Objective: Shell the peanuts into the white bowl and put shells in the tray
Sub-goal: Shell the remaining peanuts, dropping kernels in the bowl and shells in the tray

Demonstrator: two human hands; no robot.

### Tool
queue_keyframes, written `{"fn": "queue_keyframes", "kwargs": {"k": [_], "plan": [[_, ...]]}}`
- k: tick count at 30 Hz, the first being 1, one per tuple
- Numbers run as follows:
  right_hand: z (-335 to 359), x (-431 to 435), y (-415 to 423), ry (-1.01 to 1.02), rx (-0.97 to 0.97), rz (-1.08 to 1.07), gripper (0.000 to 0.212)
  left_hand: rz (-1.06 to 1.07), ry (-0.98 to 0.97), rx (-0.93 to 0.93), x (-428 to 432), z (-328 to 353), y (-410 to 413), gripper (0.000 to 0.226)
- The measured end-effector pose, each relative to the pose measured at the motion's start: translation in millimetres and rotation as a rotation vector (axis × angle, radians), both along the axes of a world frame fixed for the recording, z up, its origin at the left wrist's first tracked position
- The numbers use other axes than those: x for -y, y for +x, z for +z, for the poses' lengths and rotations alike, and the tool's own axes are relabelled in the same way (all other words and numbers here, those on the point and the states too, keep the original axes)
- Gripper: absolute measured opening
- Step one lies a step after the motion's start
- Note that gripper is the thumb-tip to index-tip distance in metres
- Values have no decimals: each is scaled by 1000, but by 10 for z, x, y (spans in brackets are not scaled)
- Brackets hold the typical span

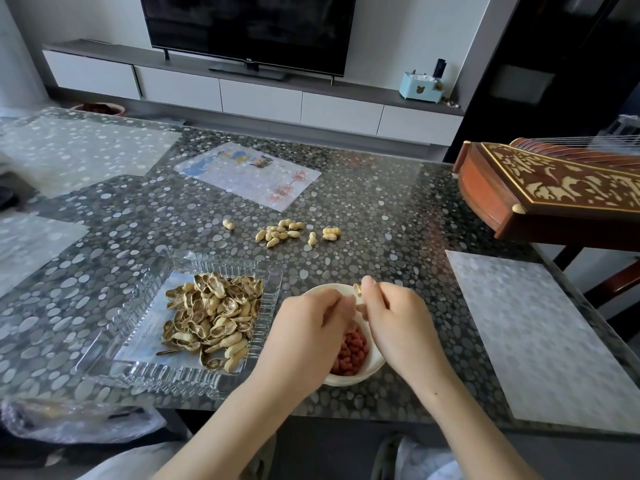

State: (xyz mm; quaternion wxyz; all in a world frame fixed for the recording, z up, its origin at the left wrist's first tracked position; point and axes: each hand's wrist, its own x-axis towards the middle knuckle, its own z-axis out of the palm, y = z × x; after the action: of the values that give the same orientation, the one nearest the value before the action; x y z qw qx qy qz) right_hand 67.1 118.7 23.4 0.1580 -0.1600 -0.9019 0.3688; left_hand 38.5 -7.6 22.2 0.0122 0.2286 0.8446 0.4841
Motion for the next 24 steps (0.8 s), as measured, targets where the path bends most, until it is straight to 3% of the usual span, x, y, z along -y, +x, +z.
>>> {"fn": "queue_keyframes", "kwargs": {"k": [5,7,11,14,20,24], "plan": [[77,-134,8,50,56,89,53,104,113,80,148,62,-188,34],[109,-163,-4,-77,105,128,52,132,137,90,192,65,-245,34],[141,-214,-4,-545,113,249,48,165,147,58,231,55,-294,34],[145,-228,-3,-658,52,387,43,191,123,30,246,58,-300,36],[202,-54,-93,-639,-4,514,42,256,124,4,399,89,-375,35],[200,222,-384,-369,54,486,44,428,223,76,697,126,-588,28]]}}
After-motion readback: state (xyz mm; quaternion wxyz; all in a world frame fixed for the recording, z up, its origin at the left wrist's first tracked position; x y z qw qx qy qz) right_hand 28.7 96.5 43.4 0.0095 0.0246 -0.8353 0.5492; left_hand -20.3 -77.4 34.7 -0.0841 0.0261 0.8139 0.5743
